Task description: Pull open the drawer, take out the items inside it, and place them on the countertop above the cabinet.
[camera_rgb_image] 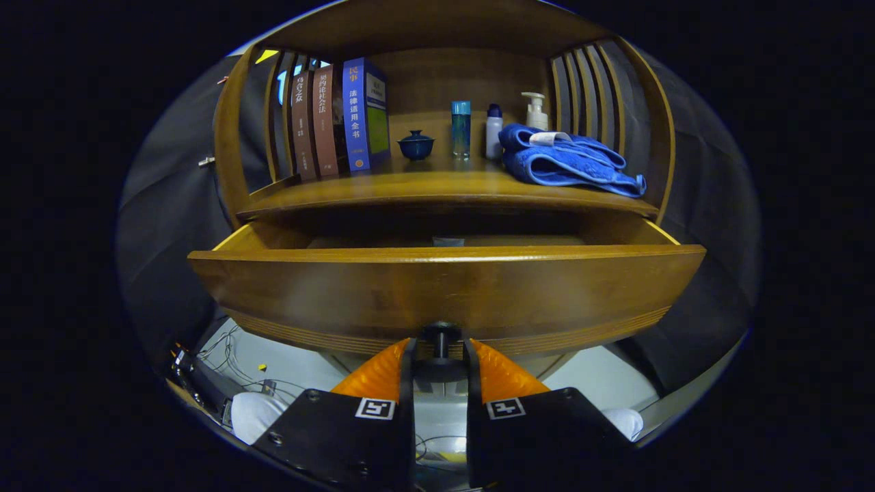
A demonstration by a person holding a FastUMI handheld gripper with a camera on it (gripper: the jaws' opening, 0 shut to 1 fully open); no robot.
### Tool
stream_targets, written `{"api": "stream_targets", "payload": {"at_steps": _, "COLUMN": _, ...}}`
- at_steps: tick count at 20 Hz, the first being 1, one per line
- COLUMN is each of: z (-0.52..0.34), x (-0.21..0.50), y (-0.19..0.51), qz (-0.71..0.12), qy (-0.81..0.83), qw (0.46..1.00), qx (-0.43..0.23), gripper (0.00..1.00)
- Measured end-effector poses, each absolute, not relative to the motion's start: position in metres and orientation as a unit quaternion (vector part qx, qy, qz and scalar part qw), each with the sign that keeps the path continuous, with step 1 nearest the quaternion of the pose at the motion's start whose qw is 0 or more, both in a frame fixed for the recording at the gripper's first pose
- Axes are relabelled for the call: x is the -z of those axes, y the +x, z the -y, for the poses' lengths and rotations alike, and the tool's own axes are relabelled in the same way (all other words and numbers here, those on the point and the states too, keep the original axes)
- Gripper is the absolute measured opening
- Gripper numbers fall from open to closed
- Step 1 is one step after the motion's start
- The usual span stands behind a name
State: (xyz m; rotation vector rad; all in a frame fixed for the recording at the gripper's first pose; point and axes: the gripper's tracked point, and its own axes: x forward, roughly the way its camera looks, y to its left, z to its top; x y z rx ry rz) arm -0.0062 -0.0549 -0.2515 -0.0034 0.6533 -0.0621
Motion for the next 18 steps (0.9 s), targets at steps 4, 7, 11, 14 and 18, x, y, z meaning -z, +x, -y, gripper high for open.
{"api": "stream_targets", "payload": {"at_steps": 4, "z": 0.052, "x": 0.248, "y": -0.042, "qz": -0.34, "qy": 0.006, "qw": 0.94, "qx": 0.027, "gripper": 0.34}}
{"api": "stream_targets", "payload": {"at_steps": 7, "z": 0.051, "x": 0.246, "y": -0.063, "qz": -0.351, "qy": 0.009, "qw": 0.936, "qx": 0.026, "gripper": 0.34}}
{"api": "stream_targets", "payload": {"at_steps": 11, "z": 0.05, "x": 0.245, "y": -0.084, "qz": -0.361, "qy": 0.006, "qw": 0.932, "qx": 0.029, "gripper": 0.34}}
{"api": "stream_targets", "payload": {"at_steps": 14, "z": 0.05, "x": 0.246, "y": -0.097, "qz": -0.369, "qy": 0.008, "qw": 0.929, "qx": 0.032, "gripper": 0.34}}
{"api": "stream_targets", "payload": {"at_steps": 18, "z": 0.05, "x": 0.255, "y": -0.1, "qz": -0.381, "qy": 0.016, "qw": 0.924, "qx": 0.039, "gripper": 0.34}}
